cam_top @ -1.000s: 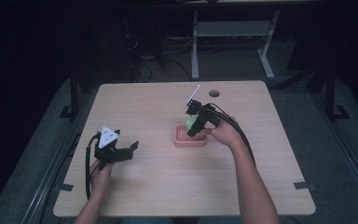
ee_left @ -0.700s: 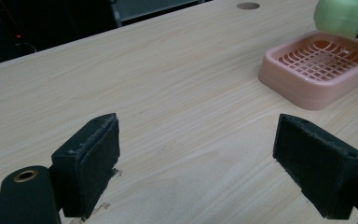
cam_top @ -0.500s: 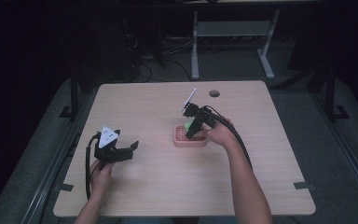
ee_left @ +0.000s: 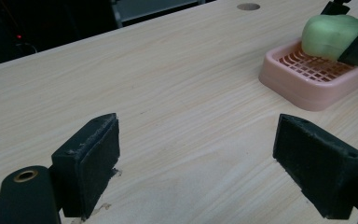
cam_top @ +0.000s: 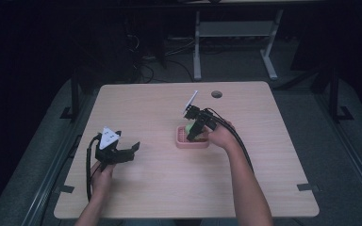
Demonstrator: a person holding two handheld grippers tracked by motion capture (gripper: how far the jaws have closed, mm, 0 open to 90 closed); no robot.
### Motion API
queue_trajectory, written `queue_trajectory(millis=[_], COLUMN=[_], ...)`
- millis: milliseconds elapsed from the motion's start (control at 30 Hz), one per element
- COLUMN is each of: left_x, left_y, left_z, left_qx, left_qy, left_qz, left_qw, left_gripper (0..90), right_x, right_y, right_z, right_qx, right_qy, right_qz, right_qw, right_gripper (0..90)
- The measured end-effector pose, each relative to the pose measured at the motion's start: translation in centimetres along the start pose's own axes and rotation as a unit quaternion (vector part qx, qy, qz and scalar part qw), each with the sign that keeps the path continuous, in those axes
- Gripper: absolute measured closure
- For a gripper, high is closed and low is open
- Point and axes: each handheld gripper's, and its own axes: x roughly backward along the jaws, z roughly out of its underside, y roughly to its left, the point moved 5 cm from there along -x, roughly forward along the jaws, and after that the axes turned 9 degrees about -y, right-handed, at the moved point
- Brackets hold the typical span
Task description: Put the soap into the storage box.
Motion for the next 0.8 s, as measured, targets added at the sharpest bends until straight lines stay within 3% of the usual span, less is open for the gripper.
queue_trajectory(millis=[800], left_x=[0.02], left_y=[0.06], left_z=[-0.03], left_qx=[0.002], left_qy=[-0.003], left_qz=[-0.002], left_qw=[1.0000], left_gripper=[14.3], right_x=[-0.24], right_y=[0.09], right_z=[-0.12], right_qx=[0.008], right_qy=[0.000], right_qz=[0.002], right_qw=[1.0000], right_gripper=[25.9])
